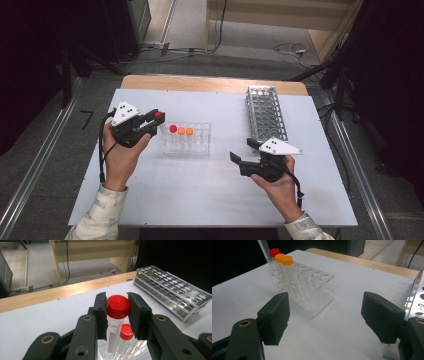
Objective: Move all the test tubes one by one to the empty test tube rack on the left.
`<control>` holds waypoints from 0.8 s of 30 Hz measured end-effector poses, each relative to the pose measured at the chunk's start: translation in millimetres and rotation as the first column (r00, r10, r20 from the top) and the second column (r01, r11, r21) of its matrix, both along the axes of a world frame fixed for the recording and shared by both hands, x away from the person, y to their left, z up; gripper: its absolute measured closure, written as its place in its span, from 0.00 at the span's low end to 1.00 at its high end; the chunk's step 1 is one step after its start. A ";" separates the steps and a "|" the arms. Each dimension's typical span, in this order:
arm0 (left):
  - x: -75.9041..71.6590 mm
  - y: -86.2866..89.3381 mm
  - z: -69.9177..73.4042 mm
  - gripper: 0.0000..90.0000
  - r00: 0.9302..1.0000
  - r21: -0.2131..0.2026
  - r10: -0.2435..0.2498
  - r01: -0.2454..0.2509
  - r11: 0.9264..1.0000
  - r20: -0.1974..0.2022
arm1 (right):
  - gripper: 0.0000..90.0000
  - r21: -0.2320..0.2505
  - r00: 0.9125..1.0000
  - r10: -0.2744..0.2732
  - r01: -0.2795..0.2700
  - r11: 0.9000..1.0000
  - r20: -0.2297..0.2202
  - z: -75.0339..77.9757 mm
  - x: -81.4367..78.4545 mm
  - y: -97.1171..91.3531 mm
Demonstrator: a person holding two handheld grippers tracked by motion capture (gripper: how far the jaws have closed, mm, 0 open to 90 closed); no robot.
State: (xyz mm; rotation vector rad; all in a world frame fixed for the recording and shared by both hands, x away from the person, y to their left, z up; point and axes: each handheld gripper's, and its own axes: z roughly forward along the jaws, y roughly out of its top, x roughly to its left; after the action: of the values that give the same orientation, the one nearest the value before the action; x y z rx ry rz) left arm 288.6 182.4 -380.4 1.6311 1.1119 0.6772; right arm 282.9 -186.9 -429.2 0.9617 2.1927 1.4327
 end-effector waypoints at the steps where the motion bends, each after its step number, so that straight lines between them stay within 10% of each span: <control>1: 0.4 -0.4 -1.2 0.78 1.000 0.002 0.000 0.000 1.000 -0.004 | 0.24 -0.001 1.000 -0.001 0.001 1.000 0.001 -0.2 0.2 0.0; 16: 4.4 -11.3 -34.8 0.77 0.997 0.059 0.002 0.002 0.998 -0.076 | 0.25 -0.002 1.000 -0.001 0.001 1.000 -0.007 -0.8 -0.6 -0.9; 24: 4.2 -9.8 -33.7 0.72 0.997 0.023 -0.003 0.005 1.000 -0.083 | 0.25 -0.004 1.000 -0.001 0.001 1.000 -0.007 -1.1 -0.3 -0.8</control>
State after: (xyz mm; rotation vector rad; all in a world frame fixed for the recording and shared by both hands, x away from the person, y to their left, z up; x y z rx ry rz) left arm 292.8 172.6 -414.1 1.6938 1.1636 0.6263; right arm 282.6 -187.7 -430.3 0.9673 2.1994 1.4259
